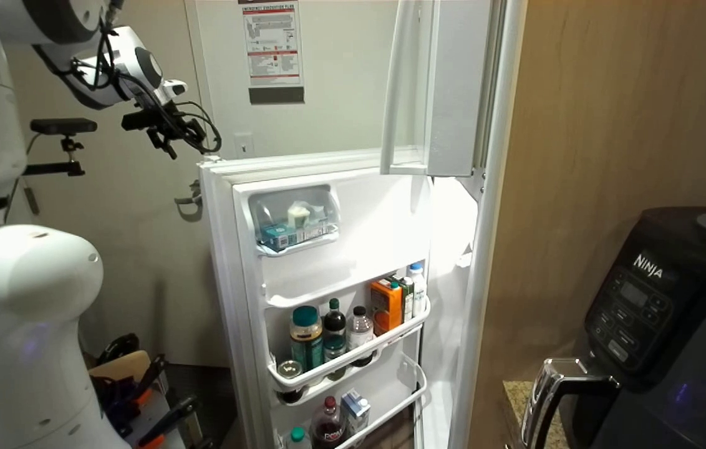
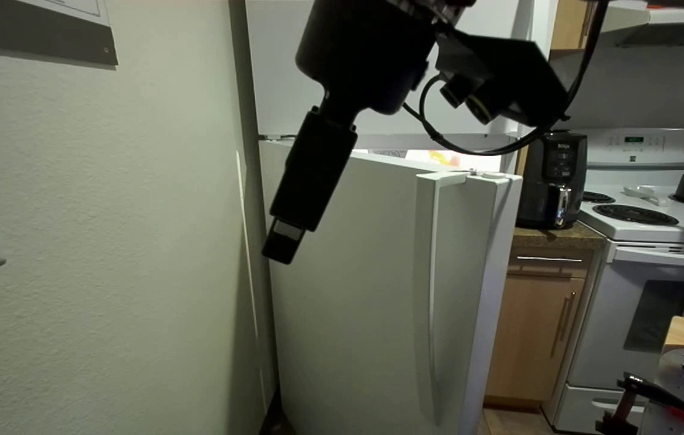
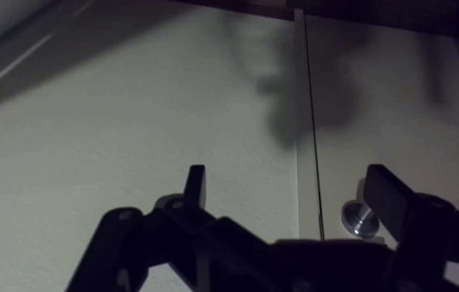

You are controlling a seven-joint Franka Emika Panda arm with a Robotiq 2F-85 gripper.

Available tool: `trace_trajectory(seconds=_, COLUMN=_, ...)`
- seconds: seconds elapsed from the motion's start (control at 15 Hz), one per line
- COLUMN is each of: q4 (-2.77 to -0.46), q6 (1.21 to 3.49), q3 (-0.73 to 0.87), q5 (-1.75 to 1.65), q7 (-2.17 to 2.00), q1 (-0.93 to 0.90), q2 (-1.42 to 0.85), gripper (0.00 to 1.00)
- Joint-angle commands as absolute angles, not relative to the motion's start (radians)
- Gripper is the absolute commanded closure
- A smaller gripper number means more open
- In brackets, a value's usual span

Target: Close the bottom fridge door

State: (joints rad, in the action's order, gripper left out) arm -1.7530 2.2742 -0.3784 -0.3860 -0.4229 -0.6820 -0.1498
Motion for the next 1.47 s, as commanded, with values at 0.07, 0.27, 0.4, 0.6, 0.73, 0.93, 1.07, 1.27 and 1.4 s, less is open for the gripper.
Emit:
trace_trajectory(seconds=0.07, q4=-1.807, q6=2.164, q3=-0.374, q5=-0.342, q7=-0.482, q1=-0.664, q2=-0.082, gripper=0.0)
trace_trajectory(seconds=0.27, q4=-1.874, q6=2.088, q3=-0.358, q5=-0.326, q7=-0.545, q1=-0.634, q2=-0.032, gripper=0.0)
trace_trajectory(seconds=0.4, q4=-1.941, q6=2.063, q3=-0.353, q5=-0.291, q7=-0.575, q1=-0.602, q2=0.004, gripper=0.0)
trace_trajectory(seconds=0.6, q4=-2.058, q6=2.107, q3=-0.358, q5=-0.203, q7=-0.586, q1=-0.547, q2=0.058, gripper=0.0)
trace_trajectory(seconds=0.73, q4=-2.121, q6=2.109, q3=-0.365, q5=-0.161, q7=-0.598, q1=-0.512, q2=0.089, gripper=0.0)
trace_trajectory(seconds=0.93, q4=-2.22, q6=2.103, q3=-0.364, q5=-0.124, q7=-0.629, q1=-0.459, q2=0.147, gripper=0.0)
trace_trajectory(seconds=1.07, q4=-2.286, q6=2.103, q3=-0.355, q5=-0.122, q7=-0.648, q1=-0.422, q2=0.185, gripper=0.0)
trace_trajectory(seconds=1.27, q4=-2.374, q6=2.099, q3=-0.335, q5=-0.128, q7=-0.664, q1=-0.357, q2=0.238, gripper=0.0)
trace_trajectory(seconds=1.4, q4=-2.418, q6=2.097, q3=-0.321, q5=-0.136, q7=-0.673, q1=-0.314, q2=0.261, gripper=0.0)
